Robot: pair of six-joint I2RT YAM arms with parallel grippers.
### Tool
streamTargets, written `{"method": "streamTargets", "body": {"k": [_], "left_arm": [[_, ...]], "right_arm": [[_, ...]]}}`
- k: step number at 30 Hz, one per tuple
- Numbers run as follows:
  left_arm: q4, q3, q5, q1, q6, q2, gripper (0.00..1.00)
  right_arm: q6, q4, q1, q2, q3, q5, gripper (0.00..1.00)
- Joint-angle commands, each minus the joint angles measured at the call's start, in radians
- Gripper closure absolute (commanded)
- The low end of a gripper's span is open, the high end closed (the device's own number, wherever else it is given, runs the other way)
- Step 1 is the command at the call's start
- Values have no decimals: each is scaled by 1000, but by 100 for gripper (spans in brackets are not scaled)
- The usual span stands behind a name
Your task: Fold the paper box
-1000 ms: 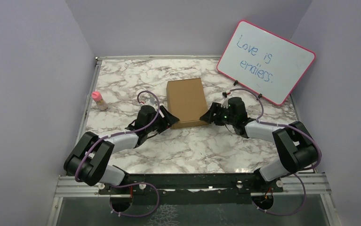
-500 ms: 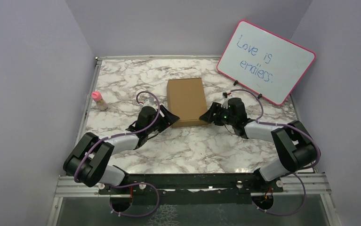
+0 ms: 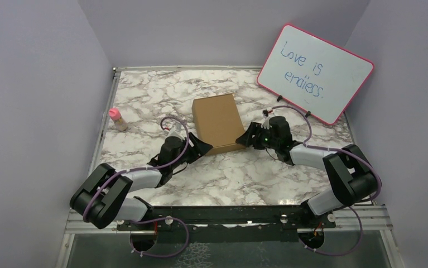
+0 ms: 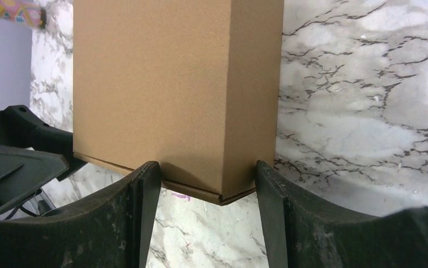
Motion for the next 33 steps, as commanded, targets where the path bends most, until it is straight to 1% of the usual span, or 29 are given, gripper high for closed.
{"method": "streamTargets", "body": {"k": [1,6,10,14,17,22,24,27,30,33], "left_arm": [[171,-57,35,-40,-52,-100,35],[45,-72,-24,-23,-11,-180,32],[-51,-53,-68,-6,12,-217,31],[-124,-23,-90,2,33,-208,30],[-145,-9,-89,6,33,-175,30],[-147,22,-70,9,47,-100,30],[-146,42,-50,9,51,-65,29],[-139,70,-2,9,46,-13,28],[-91,80,53,9,15,32,28],[25,76,120,7,-49,73,28]], "right_arm": [[-41,-98,57,-60,30,0,32],[-81,-143,41,-84,67,39,27],[-102,-162,30,-71,94,44,25],[-121,-181,23,-50,116,49,23],[-130,-179,20,-27,125,62,23],[-144,-174,17,33,152,36,23],[-152,-176,17,58,164,-6,24],[-116,-129,19,83,149,-77,26],[-68,-70,20,96,118,-139,28],[-16,-16,25,107,91,-187,30]]}}
